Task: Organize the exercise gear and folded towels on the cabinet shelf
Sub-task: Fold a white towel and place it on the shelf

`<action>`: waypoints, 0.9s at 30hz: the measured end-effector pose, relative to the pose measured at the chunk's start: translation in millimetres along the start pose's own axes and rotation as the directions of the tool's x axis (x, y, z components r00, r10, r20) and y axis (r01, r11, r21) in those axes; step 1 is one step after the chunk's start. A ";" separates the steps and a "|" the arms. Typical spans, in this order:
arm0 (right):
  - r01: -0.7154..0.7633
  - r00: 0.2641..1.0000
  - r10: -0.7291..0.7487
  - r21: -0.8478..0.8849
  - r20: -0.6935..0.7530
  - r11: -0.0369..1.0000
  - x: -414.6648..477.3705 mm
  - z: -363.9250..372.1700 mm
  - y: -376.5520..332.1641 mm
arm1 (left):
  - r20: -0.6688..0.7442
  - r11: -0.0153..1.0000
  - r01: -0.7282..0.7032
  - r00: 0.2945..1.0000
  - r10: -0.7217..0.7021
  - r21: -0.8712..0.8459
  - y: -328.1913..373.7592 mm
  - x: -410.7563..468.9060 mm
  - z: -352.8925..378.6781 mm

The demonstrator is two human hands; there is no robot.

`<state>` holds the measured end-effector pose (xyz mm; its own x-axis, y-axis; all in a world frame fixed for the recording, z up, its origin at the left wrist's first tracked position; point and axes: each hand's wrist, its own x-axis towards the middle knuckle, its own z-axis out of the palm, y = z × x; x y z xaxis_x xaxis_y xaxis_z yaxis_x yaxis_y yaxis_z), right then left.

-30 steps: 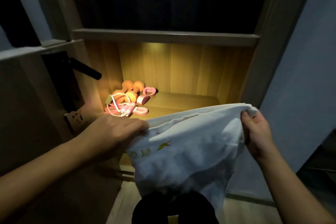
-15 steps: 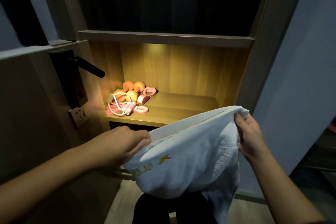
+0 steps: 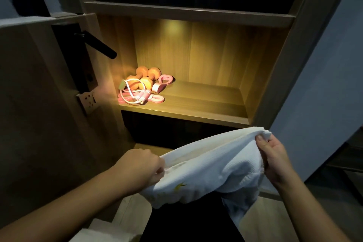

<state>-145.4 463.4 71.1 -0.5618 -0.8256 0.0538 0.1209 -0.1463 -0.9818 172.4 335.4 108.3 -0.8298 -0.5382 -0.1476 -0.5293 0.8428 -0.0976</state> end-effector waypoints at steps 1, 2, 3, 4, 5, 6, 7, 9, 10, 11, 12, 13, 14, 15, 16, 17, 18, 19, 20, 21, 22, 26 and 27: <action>-0.018 1.000 0.018 -0.007 -0.004 1.000 -2.3 -0.1 4.5 | -0.001 1.000 -0.006 1.000 0.006 0.028 0.6 1.3 6.4; -0.030 1.000 0.030 -0.012 -0.006 0.999 -3.5 0.0 7.8 | 0.003 0.999 -0.014 1.000 0.014 0.044 1.1 2.6 12.0; -0.037 0.999 0.037 -0.010 -0.006 0.999 -4.3 0.4 10.2 | 0.016 0.999 -0.025 1.000 0.024 0.046 1.5 3.5 16.2; -0.040 0.999 0.040 -0.006 -0.005 0.999 -4.3 0.4 12.0 | 0.023 0.999 -0.035 0.999 0.034 0.039 1.5 4.6 20.6; -0.040 0.999 0.040 -0.001 -0.001 0.999 -4.0 0.5 13.1 | 0.011 0.999 -0.041 0.999 0.041 0.027 0.6 5.0 24.0; -0.042 0.999 0.042 0.001 -0.001 0.999 -3.5 1.0 13.3 | -0.020 0.999 -0.037 0.999 0.037 0.007 -1.4 5.4 26.6; -0.043 0.999 0.043 -0.002 -0.005 0.999 -2.2 1.5 13.1 | -0.060 0.999 -0.024 0.998 0.022 -0.031 -4.2 6.0 28.2; -0.048 0.999 0.047 -0.027 -0.022 0.999 1.7 3.4 12.2 | -0.145 0.996 0.011 0.989 -0.024 -0.092 -10.8 6.8 27.8; -0.050 0.998 0.049 -0.045 -0.036 0.998 4.5 4.6 11.8 | -0.187 0.996 0.028 0.981 -0.044 -0.090 -15.2 7.6 25.7; -0.050 0.997 0.047 -0.061 -0.053 0.997 8.0 5.8 11.5 | -0.219 0.996 0.049 0.974 -0.066 -0.079 -20.4 8.8 22.9; -0.043 0.997 0.039 -0.068 -0.067 0.997 11.0 7.0 10.6 | -0.242 0.994 0.077 0.966 -0.093 -0.073 -26.2 10.1 18.9; -0.030 0.997 0.026 -0.064 -0.073 0.998 13.6 8.2 9.1 | -0.259 0.992 0.106 0.959 -0.118 -0.063 -32.2 11.3 14.0; -0.018 0.997 0.015 -0.053 -0.072 0.998 15.8 9.6 6.6 | -0.273 0.990 0.131 0.952 -0.138 -0.041 -37.4 12.6 8.8; -0.008 0.998 0.005 -0.043 -0.065 0.999 17.6 11.1 4.0 | -0.290 0.988 0.153 0.945 -0.150 -0.013 -41.4 13.9 3.8; 0.002 0.998 -0.004 -0.036 -0.056 0.999 18.6 12.6 0.6 | -0.310 0.985 0.171 0.937 -0.159 0.012 -44.2 15.3 -0.5; 0.014 0.999 -0.015 -0.028 -0.047 1.000 19.3 13.6 -2.6 | -0.338 0.982 0.187 0.926 -0.168 0.024 -45.7 16.3 -4.8; 0.028 0.999 -0.029 -0.014 -0.039 1.000 20.0 14.6 -6.0 | -0.379 0.981 0.192 0.908 -0.176 0.004 -46.4 17.1 -8.7; 0.043 0.998 -0.043 0.002 -0.035 0.999 21.1 14.8 -9.6 | -0.434 0.983 0.174 0.882 -0.185 -0.064 -46.5 17.7 -12.9; 0.058 0.998 -0.058 0.015 -0.032 0.998 22.2 14.8 -13.5 | -0.480 0.976 0.131 0.854 -0.201 -0.177 -45.5 18.3 -18.0; 0.072 0.997 -0.072 0.022 -0.033 0.997 23.3 14.6 -17.6 | -0.513 0.944 0.068 0.825 -0.235 -0.323 -43.3 18.9 -24.5; 0.086 0.996 -0.085 0.024 -0.036 0.996 24.5 14.4 -22.5 | -0.535 0.885 0.005 0.795 -0.286 -0.466 -41.1 19.9 -31.5; 0.130 0.990 -0.128 0.042 -0.058 0.991 31.7 13.5 -39.0 | -0.541 0.825 -0.029 0.768 -0.343 -0.564 -43.3 28.4 -53.4; 0.141 0.988 -0.138 0.048 -0.065 0.989 33.1 14.6 -41.2 | -0.544 0.869 -0.005 0.781 -0.305 -0.494 -46.4 28.4 -55.5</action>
<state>-157.0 434.2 116.0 -0.6250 -0.7604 0.1767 0.0797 -0.2873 -0.9545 163.6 281.1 163.3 -0.5834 -0.6760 0.4503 -0.5431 0.7368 0.4026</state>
